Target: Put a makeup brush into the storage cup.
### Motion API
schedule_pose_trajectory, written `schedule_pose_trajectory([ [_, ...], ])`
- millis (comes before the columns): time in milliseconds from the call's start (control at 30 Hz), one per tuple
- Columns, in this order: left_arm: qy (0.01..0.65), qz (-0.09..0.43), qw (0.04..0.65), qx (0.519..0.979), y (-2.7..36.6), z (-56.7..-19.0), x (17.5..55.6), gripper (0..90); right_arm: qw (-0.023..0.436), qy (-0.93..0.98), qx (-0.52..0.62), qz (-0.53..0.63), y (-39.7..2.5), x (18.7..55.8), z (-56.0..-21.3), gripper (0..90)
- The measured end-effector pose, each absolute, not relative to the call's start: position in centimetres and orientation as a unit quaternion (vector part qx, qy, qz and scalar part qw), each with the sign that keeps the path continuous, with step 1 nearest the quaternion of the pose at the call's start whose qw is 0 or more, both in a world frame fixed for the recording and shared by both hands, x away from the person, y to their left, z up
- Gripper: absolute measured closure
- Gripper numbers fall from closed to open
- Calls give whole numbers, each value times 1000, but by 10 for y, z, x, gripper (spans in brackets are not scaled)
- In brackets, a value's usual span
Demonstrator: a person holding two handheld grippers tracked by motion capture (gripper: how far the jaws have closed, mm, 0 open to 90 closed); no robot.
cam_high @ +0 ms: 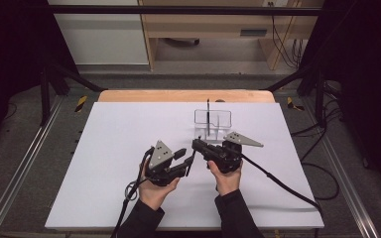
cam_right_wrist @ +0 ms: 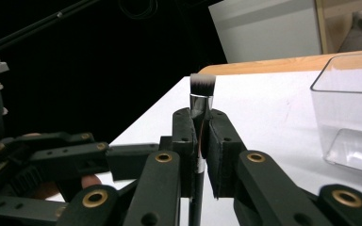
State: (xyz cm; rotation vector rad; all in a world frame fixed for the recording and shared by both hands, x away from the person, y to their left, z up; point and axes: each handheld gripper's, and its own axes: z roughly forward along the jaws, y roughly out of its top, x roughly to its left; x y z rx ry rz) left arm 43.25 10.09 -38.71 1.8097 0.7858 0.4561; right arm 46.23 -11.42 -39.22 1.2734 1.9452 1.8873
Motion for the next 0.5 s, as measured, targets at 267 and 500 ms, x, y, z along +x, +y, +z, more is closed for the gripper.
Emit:
schedule_pose_trajectory([
  [267, 327, 183, 511, 774, 112, -382, 437, 421, 87, 646, 422, 631, -119, 464, -387, 834],
  [500, 332, 188, 497, 779, 125, -378, 438, 330, 106, 649, 418, 627, -124, 465, -382, 834],
])
